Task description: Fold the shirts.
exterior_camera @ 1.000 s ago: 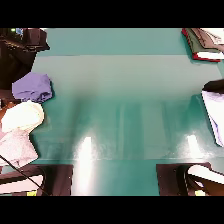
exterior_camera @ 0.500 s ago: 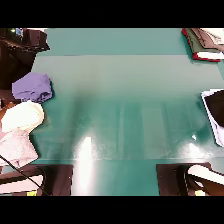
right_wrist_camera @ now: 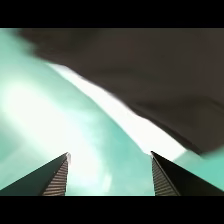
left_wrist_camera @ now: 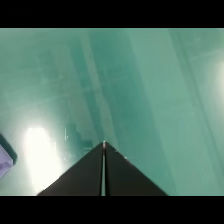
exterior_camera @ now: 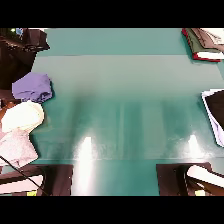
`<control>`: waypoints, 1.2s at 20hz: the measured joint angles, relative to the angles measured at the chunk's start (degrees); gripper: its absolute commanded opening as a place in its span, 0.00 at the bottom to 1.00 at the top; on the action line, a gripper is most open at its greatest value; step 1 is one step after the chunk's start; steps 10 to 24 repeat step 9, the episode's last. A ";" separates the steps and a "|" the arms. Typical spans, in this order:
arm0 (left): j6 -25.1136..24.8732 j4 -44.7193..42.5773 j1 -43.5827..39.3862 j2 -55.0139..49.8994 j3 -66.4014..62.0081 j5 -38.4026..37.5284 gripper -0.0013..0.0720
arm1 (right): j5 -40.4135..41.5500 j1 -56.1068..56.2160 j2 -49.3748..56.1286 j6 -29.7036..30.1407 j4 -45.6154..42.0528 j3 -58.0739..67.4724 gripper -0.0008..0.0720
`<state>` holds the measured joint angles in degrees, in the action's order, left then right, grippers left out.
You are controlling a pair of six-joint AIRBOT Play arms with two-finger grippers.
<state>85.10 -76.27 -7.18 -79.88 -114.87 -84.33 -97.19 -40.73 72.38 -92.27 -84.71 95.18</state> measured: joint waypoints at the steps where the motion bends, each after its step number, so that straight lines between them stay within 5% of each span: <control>1: 0.00 0.00 0.00 0.00 0.00 0.48 0.05 | -0.09 2.91 -0.02 -0.04 1.99 1.68 0.77; 2: 0.00 0.02 0.00 0.00 0.00 1.05 0.05 | -0.17 6.40 -0.02 -0.04 3.78 3.56 0.61; 4: 0.00 0.04 0.00 0.02 0.00 2.19 0.05 | -0.35 13.62 -0.04 -0.13 5.68 6.97 0.05; 9: 0.00 0.04 0.00 0.00 0.00 4.59 0.05 | 0.76 31.19 -0.04 -0.20 7.69 12.85 0.05; 24: 0.00 0.04 0.00 0.00 0.00 4.59 0.05 | 0.76 31.19 -0.04 -0.20 7.69 12.85 0.05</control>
